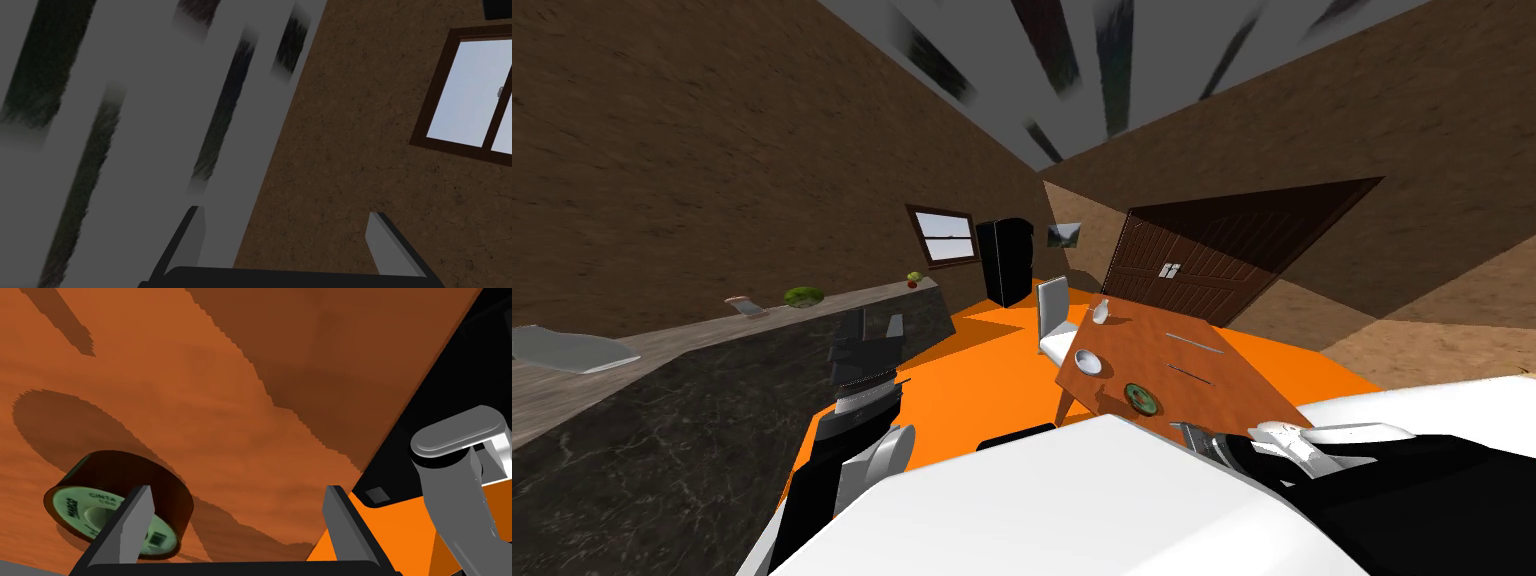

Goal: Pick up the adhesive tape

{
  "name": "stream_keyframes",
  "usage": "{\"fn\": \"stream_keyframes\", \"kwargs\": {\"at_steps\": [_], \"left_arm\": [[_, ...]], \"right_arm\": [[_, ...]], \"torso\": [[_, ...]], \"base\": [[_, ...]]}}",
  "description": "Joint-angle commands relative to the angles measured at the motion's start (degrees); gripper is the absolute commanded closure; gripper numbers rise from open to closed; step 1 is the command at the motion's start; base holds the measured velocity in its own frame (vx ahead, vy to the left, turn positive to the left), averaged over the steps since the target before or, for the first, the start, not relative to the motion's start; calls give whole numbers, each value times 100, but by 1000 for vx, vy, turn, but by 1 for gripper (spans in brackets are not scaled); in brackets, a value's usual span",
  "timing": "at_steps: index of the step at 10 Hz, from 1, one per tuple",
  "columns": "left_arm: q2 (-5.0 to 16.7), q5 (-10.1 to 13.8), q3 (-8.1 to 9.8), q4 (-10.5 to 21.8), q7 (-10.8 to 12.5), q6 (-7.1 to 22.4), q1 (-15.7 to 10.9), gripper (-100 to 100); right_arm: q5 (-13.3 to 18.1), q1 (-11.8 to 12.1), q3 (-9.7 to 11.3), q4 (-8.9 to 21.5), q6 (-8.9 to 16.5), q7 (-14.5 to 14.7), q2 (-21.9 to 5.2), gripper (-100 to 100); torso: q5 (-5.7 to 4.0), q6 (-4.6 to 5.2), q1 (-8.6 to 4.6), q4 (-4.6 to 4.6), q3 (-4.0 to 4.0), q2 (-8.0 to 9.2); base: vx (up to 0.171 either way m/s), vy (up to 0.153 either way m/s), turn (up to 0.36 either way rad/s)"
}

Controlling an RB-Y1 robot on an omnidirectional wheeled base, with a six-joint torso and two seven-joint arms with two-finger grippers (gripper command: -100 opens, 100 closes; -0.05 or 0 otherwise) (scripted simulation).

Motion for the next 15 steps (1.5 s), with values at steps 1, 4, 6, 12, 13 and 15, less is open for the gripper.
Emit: {"fn": "stream_keyframes", "kwargs": {"at_steps": [1,4,6,12,13,15], "left_arm": [[0,0,0,0,0,0,0,0],[0,0,0,0,0,0,0,0],[0,0,1,0,0,0,1,0],[1,0,1,0,0,0,0,0],[1,0,1,0,0,0,0,0],[0,0,1,0,0,0,0,0]], "right_arm": [[24,-98,66,231,-17,7,70,-100],[29,-281,159,471,44,99,78,-100],[53,-272,167,595,-42,32,186,0],[234,-263,-21,862,122,-26,612,100],[233,-264,-21,863,122,-26,609,100],[236,-268,-21,865,121,-18,603,100]], "torso": [[0,0,0,0,0,0],[-2,2,-5,2,6,11],[-2,9,-7,0,3,7],[-8,10,-29,7,19,34],[-7,10,-22,6,19,34],[-14,17,-24,5,19,36]], "base": [[78,42,100],[57,41,147],[30,13,30],[-3,-33,29],[2,-5,14],[0,0,0]]}}
